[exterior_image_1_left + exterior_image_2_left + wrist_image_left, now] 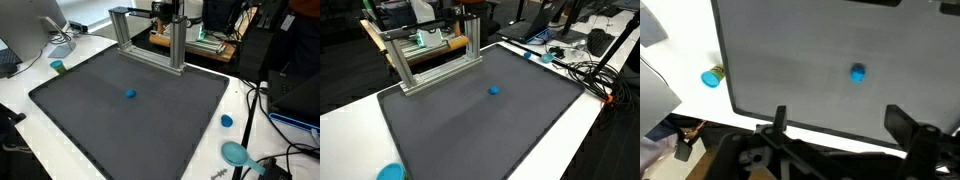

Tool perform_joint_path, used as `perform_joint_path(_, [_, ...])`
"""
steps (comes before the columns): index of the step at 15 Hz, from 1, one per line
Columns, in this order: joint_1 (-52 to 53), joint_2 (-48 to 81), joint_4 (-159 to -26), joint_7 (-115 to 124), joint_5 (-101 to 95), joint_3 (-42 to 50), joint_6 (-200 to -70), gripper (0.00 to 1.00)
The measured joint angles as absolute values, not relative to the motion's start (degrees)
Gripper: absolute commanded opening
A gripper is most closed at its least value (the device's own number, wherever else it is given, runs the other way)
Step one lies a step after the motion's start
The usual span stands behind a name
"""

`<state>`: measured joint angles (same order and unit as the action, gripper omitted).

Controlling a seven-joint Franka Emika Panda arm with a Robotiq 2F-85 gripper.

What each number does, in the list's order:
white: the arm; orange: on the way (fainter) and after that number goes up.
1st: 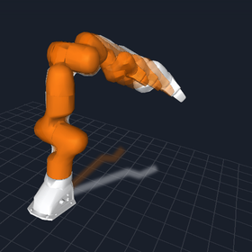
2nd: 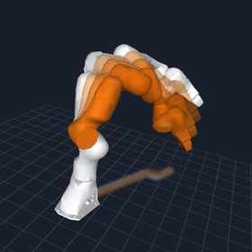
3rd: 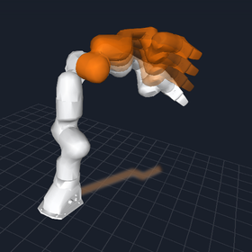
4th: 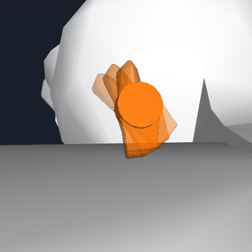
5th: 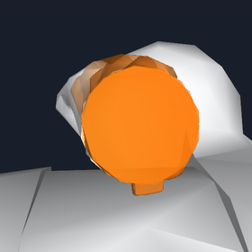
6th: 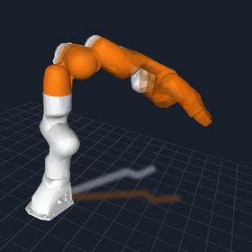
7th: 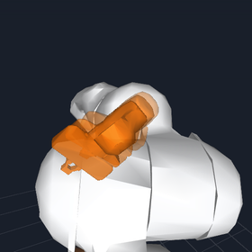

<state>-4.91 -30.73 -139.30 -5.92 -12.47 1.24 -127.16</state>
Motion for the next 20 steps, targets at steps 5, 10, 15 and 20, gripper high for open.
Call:
perform_joint_path(5, [-4.91,-30.73,-139.27,-5.91,-12.47,1.24,-127.16,1.0])
perform_joint_path(10, [-3.82,-30.79,-139.62,-3.87,-9.97,1.18,-126.72,1.0])
perform_joint_path(15, [-3.01,-32.43,-142.72,3.88,-6.81,0.05,-121.6,1.0])
perform_joint_path(20, [-2.29,-35.73,-148.1,5.07,-2.45,0.26,-117.9,1.0])
